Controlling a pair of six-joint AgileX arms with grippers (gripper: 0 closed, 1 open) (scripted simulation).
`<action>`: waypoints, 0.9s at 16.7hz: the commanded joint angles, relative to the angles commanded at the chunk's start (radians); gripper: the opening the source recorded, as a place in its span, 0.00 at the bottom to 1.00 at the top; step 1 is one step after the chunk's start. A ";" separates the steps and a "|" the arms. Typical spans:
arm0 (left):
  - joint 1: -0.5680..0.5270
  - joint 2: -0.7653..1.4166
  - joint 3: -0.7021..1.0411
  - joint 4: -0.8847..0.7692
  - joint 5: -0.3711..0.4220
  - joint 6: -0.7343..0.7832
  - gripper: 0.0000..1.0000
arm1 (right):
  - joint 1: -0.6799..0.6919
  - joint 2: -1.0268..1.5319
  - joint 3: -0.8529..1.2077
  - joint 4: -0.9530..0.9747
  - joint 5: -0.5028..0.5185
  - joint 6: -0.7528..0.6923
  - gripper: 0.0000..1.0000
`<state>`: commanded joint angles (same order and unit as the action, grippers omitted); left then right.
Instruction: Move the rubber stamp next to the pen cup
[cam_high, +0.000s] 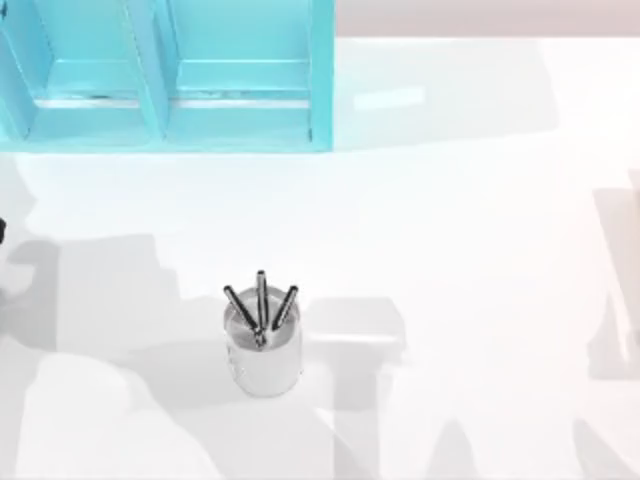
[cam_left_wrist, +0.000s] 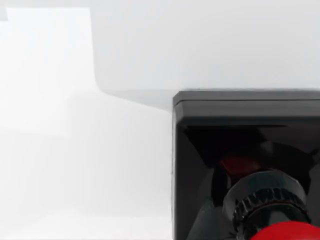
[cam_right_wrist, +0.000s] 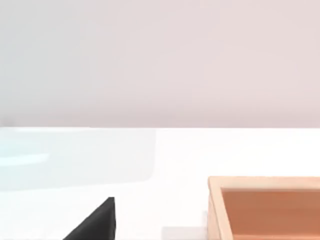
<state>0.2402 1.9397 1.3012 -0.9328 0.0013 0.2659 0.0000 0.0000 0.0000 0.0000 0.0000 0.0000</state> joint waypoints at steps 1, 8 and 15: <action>-0.002 -0.001 0.000 0.000 0.000 0.001 0.00 | 0.000 0.000 0.000 0.000 0.000 0.000 1.00; -0.183 -0.033 0.200 -0.241 0.000 -0.178 0.00 | 0.000 0.000 0.000 0.000 0.000 0.000 1.00; -0.409 -0.107 0.422 -0.528 -0.001 -0.408 0.00 | 0.000 0.000 0.000 0.000 0.000 0.000 1.00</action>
<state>-0.1690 1.8327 1.7229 -1.4612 0.0007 -0.1417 0.0000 0.0000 0.0000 0.0000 0.0000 0.0000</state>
